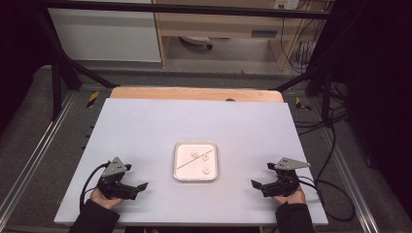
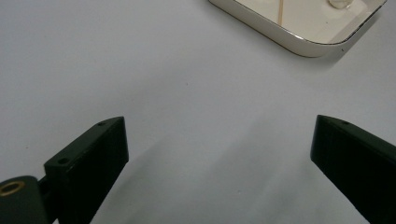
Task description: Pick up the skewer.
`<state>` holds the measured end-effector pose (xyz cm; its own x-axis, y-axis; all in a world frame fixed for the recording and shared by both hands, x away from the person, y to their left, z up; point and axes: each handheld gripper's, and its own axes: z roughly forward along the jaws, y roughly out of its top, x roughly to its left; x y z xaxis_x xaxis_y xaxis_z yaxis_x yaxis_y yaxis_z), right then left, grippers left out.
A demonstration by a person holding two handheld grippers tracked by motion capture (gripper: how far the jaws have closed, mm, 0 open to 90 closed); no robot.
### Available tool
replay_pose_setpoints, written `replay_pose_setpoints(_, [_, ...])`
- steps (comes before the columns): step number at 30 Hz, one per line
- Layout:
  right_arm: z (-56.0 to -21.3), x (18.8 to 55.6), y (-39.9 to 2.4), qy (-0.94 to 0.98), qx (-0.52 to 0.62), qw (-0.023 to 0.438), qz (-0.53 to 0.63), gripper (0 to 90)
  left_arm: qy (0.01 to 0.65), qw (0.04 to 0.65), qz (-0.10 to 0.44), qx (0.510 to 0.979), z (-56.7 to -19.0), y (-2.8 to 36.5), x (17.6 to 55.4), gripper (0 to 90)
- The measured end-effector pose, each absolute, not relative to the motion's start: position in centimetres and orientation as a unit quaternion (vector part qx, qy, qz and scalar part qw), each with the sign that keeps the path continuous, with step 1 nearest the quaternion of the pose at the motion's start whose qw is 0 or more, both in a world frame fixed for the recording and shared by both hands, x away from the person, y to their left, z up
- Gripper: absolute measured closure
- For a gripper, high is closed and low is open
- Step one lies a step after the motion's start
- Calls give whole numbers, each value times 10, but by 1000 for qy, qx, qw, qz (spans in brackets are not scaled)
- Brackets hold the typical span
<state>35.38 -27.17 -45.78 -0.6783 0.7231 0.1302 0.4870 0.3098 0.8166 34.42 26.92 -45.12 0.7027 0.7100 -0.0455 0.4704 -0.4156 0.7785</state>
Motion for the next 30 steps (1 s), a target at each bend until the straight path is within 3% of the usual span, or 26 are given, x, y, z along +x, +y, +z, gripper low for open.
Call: replay_pose_setpoints(30, [-458,354,-271,799,377,137,448,7,336,402,143,840,-448,248,344,53])
